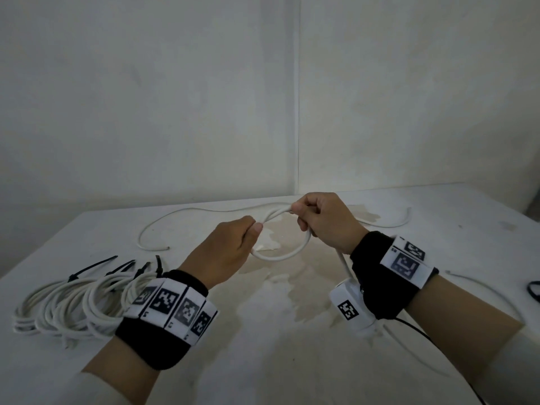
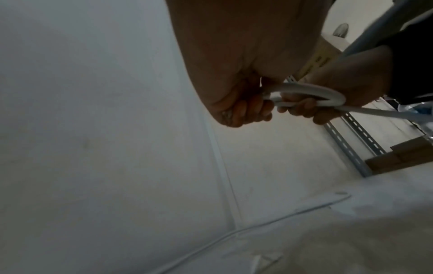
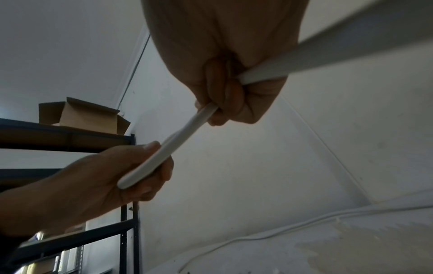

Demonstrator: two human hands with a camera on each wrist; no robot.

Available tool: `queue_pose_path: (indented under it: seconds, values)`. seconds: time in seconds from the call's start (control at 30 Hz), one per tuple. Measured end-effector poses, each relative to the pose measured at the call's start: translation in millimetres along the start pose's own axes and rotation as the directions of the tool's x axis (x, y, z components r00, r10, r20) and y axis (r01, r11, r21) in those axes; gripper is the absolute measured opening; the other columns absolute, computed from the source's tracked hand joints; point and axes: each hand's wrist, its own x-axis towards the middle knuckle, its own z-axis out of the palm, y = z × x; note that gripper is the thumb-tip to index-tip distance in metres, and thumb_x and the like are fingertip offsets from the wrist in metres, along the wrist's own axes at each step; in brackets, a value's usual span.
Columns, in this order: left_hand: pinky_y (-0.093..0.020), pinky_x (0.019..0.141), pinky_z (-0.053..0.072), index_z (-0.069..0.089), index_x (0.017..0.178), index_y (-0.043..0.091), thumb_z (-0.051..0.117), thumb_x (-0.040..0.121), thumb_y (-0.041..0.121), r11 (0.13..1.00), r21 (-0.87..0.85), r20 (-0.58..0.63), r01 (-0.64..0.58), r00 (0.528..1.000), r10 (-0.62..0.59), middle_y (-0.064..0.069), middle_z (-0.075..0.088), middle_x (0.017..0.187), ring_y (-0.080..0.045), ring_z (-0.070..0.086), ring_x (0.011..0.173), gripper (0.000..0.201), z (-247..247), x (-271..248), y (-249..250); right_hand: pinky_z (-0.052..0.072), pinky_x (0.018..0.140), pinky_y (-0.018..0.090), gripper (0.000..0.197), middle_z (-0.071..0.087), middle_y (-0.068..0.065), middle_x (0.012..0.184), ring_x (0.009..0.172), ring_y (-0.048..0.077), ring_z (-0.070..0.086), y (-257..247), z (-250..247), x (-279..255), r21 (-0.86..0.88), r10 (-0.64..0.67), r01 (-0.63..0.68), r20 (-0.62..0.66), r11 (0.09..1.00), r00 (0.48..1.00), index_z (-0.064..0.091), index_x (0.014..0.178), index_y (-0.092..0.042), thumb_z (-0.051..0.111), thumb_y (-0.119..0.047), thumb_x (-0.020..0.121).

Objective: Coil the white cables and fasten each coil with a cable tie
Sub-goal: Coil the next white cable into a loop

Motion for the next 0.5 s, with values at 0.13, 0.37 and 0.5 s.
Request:
queue_pose_path:
  seconds: [0.13, 0.37, 0.5]
  values:
    - [-0.010, 0.055, 0.035, 0.060, 0.074, 0.015, 0.035, 0.100, 0.024, 0.961, -0.234, 0.064, 0.145, 0.989, -0.134, 0.009, 0.050, 0.062, -0.005, 0.045, 0.058, 0.038, -3.7, 3.1, 4.2, 0.035, 0.050, 0.021, 0.025, 0.054, -0.005, 0.051, 0.039, 0.002, 0.038, 3.7, -0.1, 0.7, 0.018, -0.020, 0.022, -0.064, 1.000, 0.998, 0.058, 0.068, -0.013, 0.051, -0.014, 0.092]
    - [-0.018, 0.060, 0.036, 0.055, 0.072, 0.010, 0.031, 0.100, 0.027, 0.605, -0.731, 0.226, 0.315, 0.949, -0.221, 0.004, 0.049, 0.061, -0.007, 0.042, 0.055, 0.040, -0.7, 4.9, 14.4, 0.033, 0.055, 0.021, 0.026, 0.057, -0.003, 0.054, 0.040, 0.001, 0.042, 7.5, -1.5, 1.9, 0.074, -0.033, 0.039, -0.088, 0.997, 0.996, 0.058, 0.068, -0.016, 0.050, -0.016, 0.093]
    - [-0.022, 0.071, 0.053, 0.051, 0.074, 0.008, 0.030, 0.100, 0.026, 0.397, -0.859, 0.222, 0.322, 0.935, -0.277, 0.004, 0.055, 0.055, -0.010, 0.062, 0.061, 0.039, 0.3, 8.2, 23.6, 0.033, 0.059, 0.020, 0.023, 0.059, -0.002, 0.059, 0.044, -0.002, 0.047, 5.7, -1.6, 3.7, 0.077, -0.067, 0.075, -0.102, 0.994, 0.993, 0.057, 0.070, -0.017, 0.052, -0.019, 0.093]
